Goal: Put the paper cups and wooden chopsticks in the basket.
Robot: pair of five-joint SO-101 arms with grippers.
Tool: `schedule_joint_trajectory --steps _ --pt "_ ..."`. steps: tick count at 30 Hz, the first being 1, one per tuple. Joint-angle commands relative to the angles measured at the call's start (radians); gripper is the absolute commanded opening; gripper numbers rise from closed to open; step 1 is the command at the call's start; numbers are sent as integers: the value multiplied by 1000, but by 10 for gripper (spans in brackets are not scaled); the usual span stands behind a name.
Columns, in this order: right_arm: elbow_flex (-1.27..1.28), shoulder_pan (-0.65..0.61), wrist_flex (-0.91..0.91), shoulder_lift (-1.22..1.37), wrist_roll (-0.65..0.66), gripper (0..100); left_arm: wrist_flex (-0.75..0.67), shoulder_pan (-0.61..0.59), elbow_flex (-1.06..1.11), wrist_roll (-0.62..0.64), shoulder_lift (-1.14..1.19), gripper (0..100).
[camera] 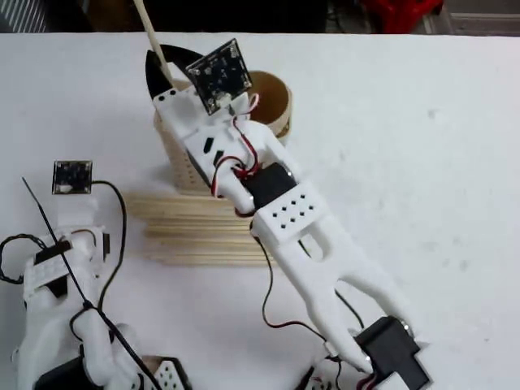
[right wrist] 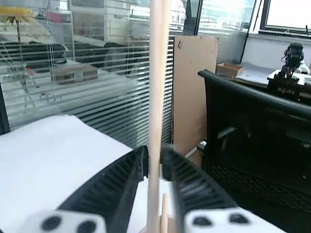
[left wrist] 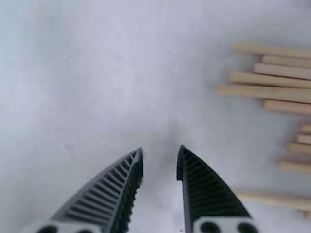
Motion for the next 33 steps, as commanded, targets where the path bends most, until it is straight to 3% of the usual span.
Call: schedule_joint_trajectory --steps 1,4,10,15,21,27,33 --pt "-9 -8 44 -28 0 214 -18 -5 -3 -12 -2 129" --pt "-9 -2 128 -77 0 253 -18 -5 -3 -12 -2 129" --pt "-5 19 423 -262 5 166 -18 -5 -3 -12 -2 129" --pt "-9 -5 788 -403 287 84 -18 -5 -3 -12 -2 129" --pt "-2 -62 1129 -358 334 81 -18 -5 -3 -12 -2 129" --pt "0 -64 1234 -137 488 81 -18 -5 -3 -12 -2 129" --pt "29 -71 1165 99 562 81 -18 -5 -3 -12 -2 129"
